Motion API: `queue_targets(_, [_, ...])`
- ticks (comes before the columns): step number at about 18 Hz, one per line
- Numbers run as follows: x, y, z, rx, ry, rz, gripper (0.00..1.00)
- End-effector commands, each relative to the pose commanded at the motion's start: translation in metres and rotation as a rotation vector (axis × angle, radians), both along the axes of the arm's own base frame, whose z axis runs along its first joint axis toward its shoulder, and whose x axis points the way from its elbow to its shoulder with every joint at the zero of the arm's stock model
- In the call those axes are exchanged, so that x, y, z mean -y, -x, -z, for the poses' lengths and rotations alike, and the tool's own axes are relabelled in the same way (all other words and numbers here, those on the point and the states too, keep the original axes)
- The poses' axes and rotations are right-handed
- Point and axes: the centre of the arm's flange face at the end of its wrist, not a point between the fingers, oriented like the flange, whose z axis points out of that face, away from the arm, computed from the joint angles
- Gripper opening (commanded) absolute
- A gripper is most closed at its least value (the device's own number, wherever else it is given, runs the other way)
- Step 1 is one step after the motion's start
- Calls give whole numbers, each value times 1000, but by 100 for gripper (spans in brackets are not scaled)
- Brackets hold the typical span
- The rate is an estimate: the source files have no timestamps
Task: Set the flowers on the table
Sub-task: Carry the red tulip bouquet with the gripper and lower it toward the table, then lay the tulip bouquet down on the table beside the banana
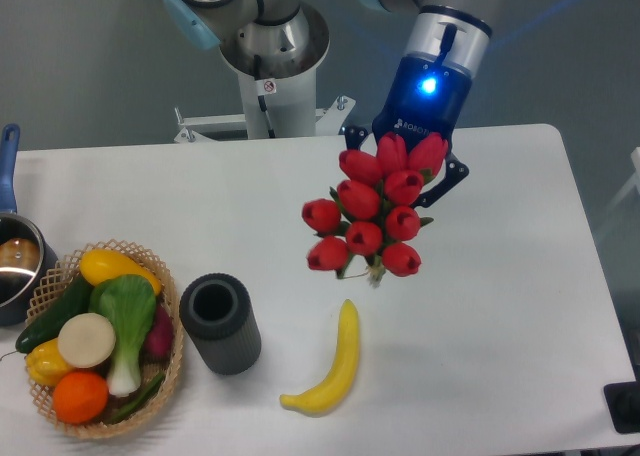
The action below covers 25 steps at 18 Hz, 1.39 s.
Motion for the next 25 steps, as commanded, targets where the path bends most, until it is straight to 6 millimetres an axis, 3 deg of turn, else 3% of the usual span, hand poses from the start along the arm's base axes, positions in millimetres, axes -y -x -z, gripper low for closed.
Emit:
queue_targets(3, [9,-1,8,-30,127,-69,31])
queue_targets(8, [25,9,39,-19,363,-153,31])
queue_targets(13, [22,20,103,-23,588,-145,32])
queue_targets(16, [21,33,142,16,638,-102,32])
queue_targets(25, [20,59,190,85,672,-95,32])
